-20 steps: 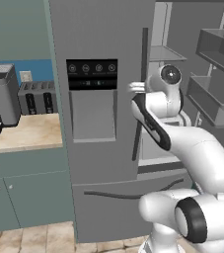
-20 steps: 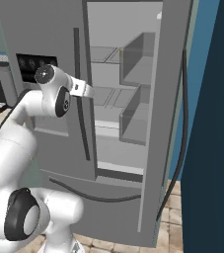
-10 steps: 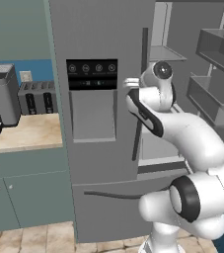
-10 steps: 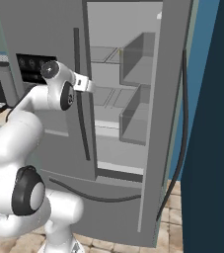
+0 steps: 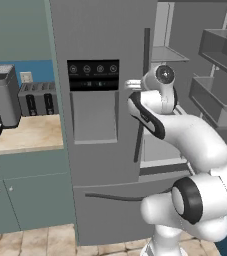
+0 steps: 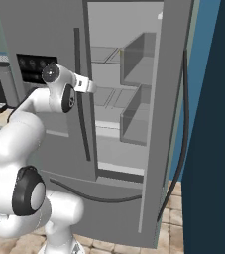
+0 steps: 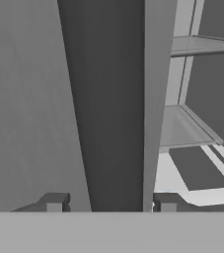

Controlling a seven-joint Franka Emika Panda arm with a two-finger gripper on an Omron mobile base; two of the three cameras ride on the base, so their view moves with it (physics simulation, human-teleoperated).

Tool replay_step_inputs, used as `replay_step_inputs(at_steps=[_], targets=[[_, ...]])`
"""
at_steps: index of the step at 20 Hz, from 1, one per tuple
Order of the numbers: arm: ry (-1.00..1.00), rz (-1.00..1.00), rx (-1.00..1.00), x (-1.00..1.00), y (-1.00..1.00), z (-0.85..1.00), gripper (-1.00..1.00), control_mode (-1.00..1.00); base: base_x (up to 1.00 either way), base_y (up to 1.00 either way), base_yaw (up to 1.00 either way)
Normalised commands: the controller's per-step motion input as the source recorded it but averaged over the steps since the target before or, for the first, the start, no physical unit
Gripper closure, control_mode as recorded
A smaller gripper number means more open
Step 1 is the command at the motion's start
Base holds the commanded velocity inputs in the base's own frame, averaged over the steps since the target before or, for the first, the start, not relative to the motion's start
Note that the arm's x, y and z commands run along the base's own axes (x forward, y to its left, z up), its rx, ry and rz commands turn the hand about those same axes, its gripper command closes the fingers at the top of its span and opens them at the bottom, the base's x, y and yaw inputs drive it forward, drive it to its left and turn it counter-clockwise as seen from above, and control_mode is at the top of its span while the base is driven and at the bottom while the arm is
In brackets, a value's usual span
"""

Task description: There is a bowl on the dining counter. Grab a lemon wedge from the fridge and place it in the bowl. Then get the liquor bottle and glass cup from the cabinet and place them next to the bowl.

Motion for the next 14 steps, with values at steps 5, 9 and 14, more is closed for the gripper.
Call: replay_step_inputs(at_steps=[5, 9, 14], targets=[[-0.02, 0.00, 0.00, 0.34, 0.00, -0.08, 1.00, -1.00, 0.00, 0.00, 0.00], [-0.04, 0.04, 0.00, -0.03, 0.06, 0.00, 1.00, -1.00, 0.00, 0.00, 0.00], [0.00, 0.08, 0.00, -0.48, 0.40, -0.11, 1.00, -1.00, 0.00, 0.00, 0.00]])
